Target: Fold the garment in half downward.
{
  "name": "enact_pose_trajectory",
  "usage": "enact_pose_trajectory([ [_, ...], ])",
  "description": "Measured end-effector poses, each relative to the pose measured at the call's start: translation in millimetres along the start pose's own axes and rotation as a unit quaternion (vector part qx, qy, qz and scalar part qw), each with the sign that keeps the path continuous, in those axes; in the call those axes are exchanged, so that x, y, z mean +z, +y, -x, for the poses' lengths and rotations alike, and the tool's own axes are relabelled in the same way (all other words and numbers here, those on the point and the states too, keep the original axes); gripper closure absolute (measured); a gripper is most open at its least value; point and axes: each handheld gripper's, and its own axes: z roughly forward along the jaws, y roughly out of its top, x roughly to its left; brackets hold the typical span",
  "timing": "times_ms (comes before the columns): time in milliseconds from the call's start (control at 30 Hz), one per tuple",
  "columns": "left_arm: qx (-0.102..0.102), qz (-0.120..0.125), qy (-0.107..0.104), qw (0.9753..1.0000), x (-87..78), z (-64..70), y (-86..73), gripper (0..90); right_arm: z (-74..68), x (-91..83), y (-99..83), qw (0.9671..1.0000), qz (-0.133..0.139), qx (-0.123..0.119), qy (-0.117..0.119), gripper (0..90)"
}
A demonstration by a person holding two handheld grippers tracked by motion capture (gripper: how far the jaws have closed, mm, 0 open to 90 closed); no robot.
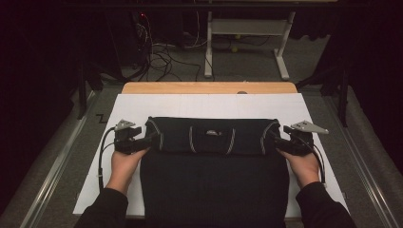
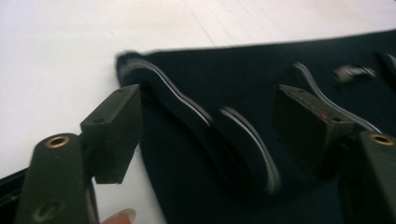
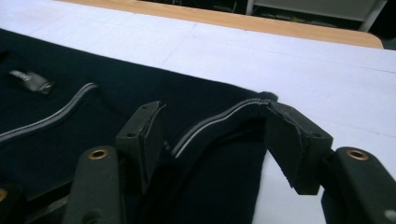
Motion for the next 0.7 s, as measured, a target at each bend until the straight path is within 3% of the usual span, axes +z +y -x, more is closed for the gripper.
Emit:
enact_pose_trajectory([
  [167,0.010,0.009,-0.017,0.9998,-7.0,12.2,-21.9,17.9,-9.7,-9.0,-13.4,0.9998,0.015,0.005,0.008,37.9],
  [267,0.026,-0.001,-0.026,0.9993,-3.0,17.1,-23.4,18.0,-19.5,-8.6,-20.9,0.9998,0.010,-0.009,0.015,37.2],
  [367,0.023,-0.010,-0.036,0.9990,3.0,19.7,-23.6,18.2,-28.5,-8.7,-26.8,0.9996,0.007,-0.018,0.022,36.8],
  [500,0.030,-0.032,-0.041,0.9982,12.7,23.2,-25.3,23.2,-31.2,-6.3,-31.8,0.9990,-0.029,-0.013,0.032,36.9],
  [600,0.039,-0.047,-0.040,0.9973,16.3,26.7,-27.1,27.1,-30.8,-5.1,-35.4,0.9985,-0.044,-0.009,0.033,36.9],
  [700,0.036,-0.062,-0.034,0.9968,18.4,29.1,-28.3,27.9,-30.4,-5.1,-36.5,0.9983,-0.047,-0.008,0.033,37.0],
])
